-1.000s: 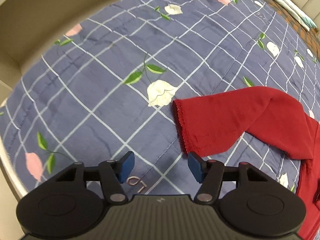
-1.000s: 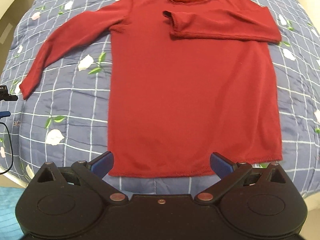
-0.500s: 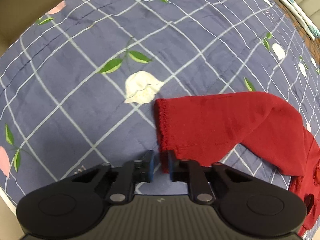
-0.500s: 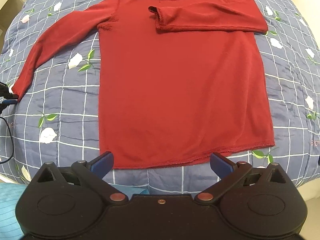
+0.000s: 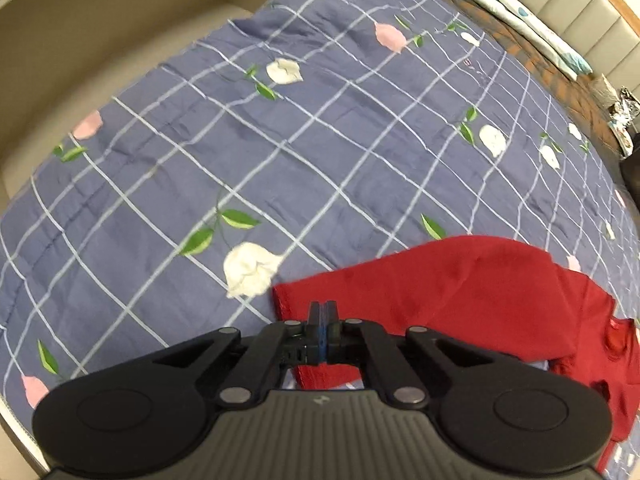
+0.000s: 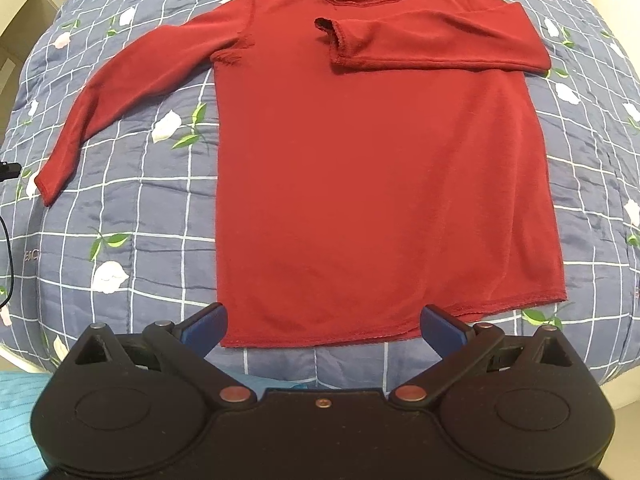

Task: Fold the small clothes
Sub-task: 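Lift the sleeve and fold it across the shirt body, then open the left gripper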

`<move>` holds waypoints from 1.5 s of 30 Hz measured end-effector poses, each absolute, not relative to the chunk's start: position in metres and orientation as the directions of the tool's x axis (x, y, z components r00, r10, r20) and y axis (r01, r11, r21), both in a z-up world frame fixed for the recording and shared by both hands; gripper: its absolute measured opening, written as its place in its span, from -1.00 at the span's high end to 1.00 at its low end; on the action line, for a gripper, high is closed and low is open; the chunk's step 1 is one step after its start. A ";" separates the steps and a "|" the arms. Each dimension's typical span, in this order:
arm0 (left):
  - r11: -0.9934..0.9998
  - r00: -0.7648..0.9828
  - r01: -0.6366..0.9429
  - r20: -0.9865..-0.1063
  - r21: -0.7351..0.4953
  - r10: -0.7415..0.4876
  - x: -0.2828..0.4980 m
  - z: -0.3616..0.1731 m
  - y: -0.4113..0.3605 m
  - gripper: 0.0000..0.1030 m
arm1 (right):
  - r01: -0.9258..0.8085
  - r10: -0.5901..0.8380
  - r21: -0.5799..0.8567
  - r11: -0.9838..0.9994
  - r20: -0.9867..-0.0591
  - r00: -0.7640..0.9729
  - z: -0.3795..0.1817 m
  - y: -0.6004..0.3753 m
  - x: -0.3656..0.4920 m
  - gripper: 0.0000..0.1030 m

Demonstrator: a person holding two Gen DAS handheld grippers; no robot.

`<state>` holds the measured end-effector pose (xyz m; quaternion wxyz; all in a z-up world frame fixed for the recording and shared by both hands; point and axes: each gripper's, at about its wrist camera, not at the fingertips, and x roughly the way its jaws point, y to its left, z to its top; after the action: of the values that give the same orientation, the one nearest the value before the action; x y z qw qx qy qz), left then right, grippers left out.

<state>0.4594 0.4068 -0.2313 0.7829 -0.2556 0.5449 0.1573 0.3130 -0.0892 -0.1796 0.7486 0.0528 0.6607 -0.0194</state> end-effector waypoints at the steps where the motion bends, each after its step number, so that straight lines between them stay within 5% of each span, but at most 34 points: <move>1: 0.823 0.351 -0.518 -0.935 -0.233 -0.044 0.458 -0.234 0.407 1.00 | 0.097 0.041 0.054 0.994 -0.991 0.126 -0.180 -0.089 0.313 -0.99; 4: 0.812 0.317 -0.538 -0.947 -0.226 -0.053 0.450 -0.250 0.405 0.72 | 0.093 0.036 0.047 0.995 -0.992 0.122 -0.179 -0.089 0.310 -0.99; 6: 0.792 0.303 -0.562 -0.951 -0.237 -0.070 0.443 -0.261 0.406 0.35 | 0.103 0.030 0.042 0.994 -0.992 0.120 -0.179 -0.091 0.308 -0.99; 14: 0.793 0.234 -0.572 -0.968 -0.209 -0.086 0.437 -0.298 0.404 -0.04 | 0.124 0.024 0.034 0.992 -0.996 0.082 -0.187 -0.093 0.307 -0.99; 19: 0.792 0.216 -0.579 -0.973 -0.193 -0.079 0.447 -0.308 0.405 0.05 | 0.080 0.029 0.034 0.996 -0.998 0.057 -0.191 -0.085 0.308 -0.99; 21: 0.801 0.225 -0.569 -0.972 -0.185 -0.065 0.451 -0.306 0.404 0.74 | 0.082 0.029 0.033 0.996 -0.998 0.057 -0.192 -0.086 0.309 -0.99; 23: 0.802 0.235 -0.562 -0.969 -0.203 -0.080 0.453 -0.301 0.404 0.91 | 0.091 0.030 0.035 0.995 -0.998 0.058 -0.192 -0.088 0.311 -0.99; 45: 0.925 0.532 -0.358 -0.842 -0.125 0.092 0.488 -0.144 0.363 0.96 | 0.106 0.122 0.137 0.985 -0.983 0.138 -0.198 -0.112 0.310 -0.99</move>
<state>0.4885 0.3628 -0.1439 0.8635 -0.1428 0.4659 0.1301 0.3100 -0.1123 -0.1976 0.7493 0.0867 0.6565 0.0052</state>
